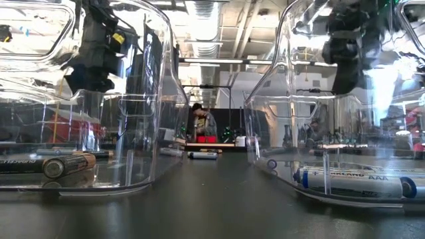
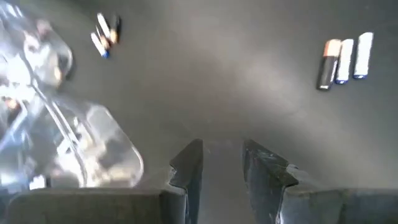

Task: Sort batteries
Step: Put the black battery into the left transparent bin

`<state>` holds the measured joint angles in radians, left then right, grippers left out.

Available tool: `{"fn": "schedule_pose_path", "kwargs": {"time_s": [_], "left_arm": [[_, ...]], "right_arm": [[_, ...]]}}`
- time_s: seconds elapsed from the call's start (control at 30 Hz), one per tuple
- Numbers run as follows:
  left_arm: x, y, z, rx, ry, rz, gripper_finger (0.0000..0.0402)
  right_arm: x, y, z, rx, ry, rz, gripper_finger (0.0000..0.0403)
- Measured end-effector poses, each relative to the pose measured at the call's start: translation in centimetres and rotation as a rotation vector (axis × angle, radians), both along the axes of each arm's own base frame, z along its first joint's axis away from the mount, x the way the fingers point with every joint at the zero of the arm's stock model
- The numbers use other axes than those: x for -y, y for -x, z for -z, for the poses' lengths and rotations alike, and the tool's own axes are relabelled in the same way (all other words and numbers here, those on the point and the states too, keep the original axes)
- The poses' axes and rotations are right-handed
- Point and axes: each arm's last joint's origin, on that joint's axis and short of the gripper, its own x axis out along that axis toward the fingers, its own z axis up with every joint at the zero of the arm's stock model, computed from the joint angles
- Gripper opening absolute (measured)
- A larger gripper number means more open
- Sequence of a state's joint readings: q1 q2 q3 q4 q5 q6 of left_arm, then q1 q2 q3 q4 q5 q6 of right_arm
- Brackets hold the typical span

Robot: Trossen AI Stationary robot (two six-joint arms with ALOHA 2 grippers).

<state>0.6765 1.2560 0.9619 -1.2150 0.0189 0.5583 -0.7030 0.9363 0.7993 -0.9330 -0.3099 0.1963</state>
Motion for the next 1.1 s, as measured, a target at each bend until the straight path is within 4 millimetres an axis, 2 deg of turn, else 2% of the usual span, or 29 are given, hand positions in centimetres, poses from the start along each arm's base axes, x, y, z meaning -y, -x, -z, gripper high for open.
{"fn": "schedule_pose_path", "kwargs": {"time_s": [0.17,0.37,0.47,0.63,0.8,1.1], "left_arm": [[0.2,0.3,0.0,-0.029,0.022,-0.015,0.0174],[0.4,0.1,0.0,-0.026,0.027,-0.061,0.0174],[0.7,0.2,0.5,-0.041,0.04,-0.104,0.0174],[2.0,0.4,2.5,-0.102,0.083,-0.121,0.0174],[3.2,0.1,4.0,-0.12,0.092,-0.115,0.0174],[4.3,-0.4,5.6,-0.087,0.07,-0.091,0.0174]], "right_arm": [[1.8,-1.0,-0.1,-0.122,-0.031,-0.109,0.0127],[3.2,-2.7,0.4,-0.154,-0.057,-0.123,0.0127],[3.4,-3.3,1.0,-0.168,-0.068,-0.137,0.0127],[3.4,-3.9,1.5,-0.19,-0.087,-0.158,0.0127],[3.3,-4.3,1.6,-0.181,-0.079,-0.166,0.0127],[3.6,-4.8,1.4,-0.136,-0.046,-0.142,0.0127]]}}
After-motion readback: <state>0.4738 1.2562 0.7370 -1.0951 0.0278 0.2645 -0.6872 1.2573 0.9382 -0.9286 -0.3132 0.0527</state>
